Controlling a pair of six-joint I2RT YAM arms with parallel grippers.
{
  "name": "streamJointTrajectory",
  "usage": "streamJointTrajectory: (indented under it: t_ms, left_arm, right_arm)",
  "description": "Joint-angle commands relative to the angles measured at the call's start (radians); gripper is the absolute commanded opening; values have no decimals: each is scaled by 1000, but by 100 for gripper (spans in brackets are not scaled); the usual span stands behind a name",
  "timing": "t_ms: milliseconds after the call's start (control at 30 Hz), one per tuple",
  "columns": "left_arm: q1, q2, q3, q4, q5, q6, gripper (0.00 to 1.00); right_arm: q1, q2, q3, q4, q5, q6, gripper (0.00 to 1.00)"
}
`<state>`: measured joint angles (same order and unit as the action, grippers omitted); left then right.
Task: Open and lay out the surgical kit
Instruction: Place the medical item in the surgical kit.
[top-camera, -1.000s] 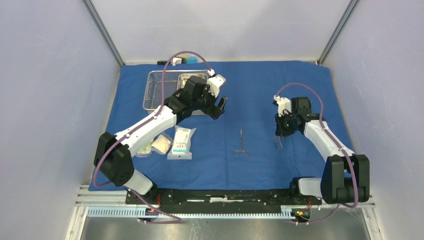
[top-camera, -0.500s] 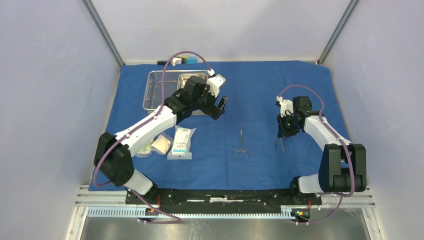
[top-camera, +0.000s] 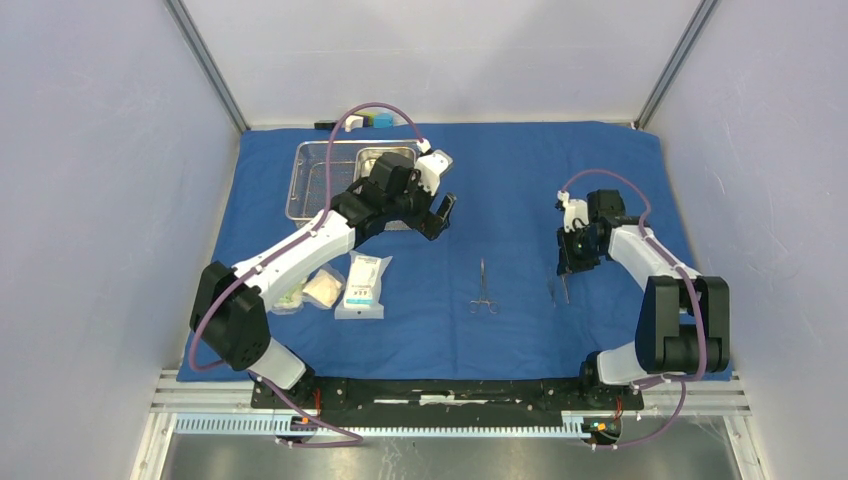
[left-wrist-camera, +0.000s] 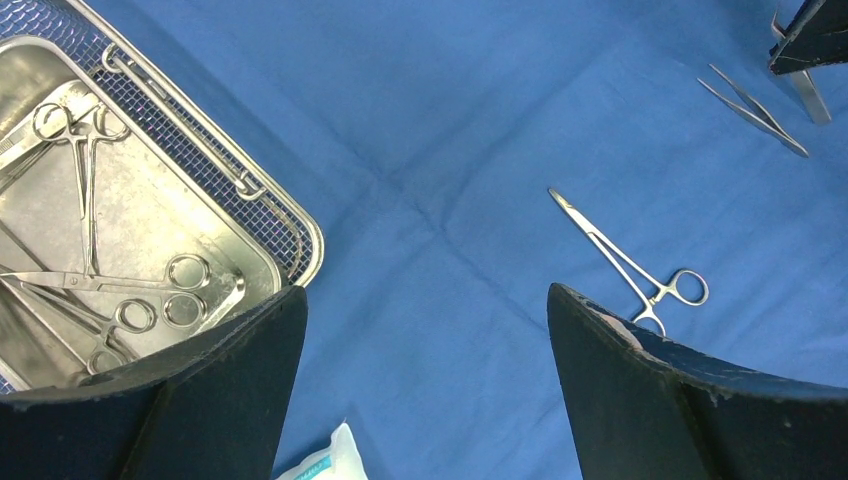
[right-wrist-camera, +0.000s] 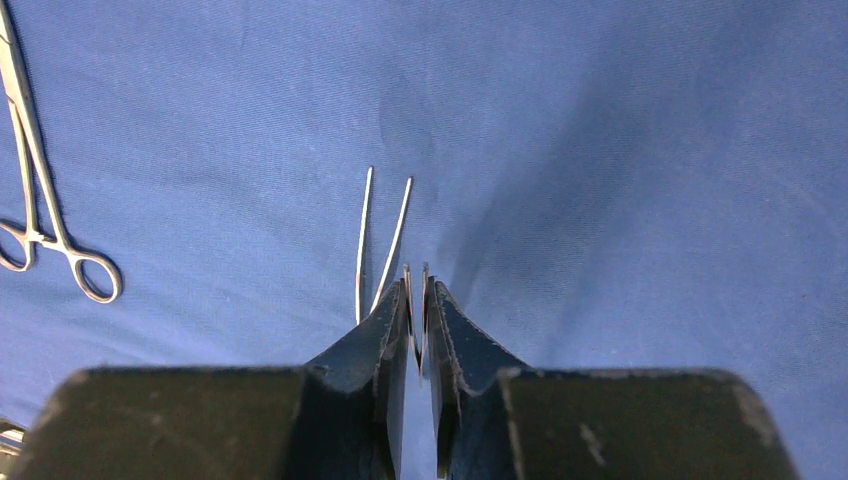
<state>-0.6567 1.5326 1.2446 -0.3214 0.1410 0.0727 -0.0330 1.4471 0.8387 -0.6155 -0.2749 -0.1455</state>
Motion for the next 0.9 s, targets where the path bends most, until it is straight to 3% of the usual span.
streamJointTrajectory:
  t_ms: [0, 867]
  left_arm:
    - [2, 5, 37, 6, 16, -10, 96]
    - [1, 16, 39, 10, 33, -20, 98]
  right_arm:
    - [-2, 7, 43, -13, 17, 17, 18]
    - [-2, 116, 68, 4, 42, 16, 27]
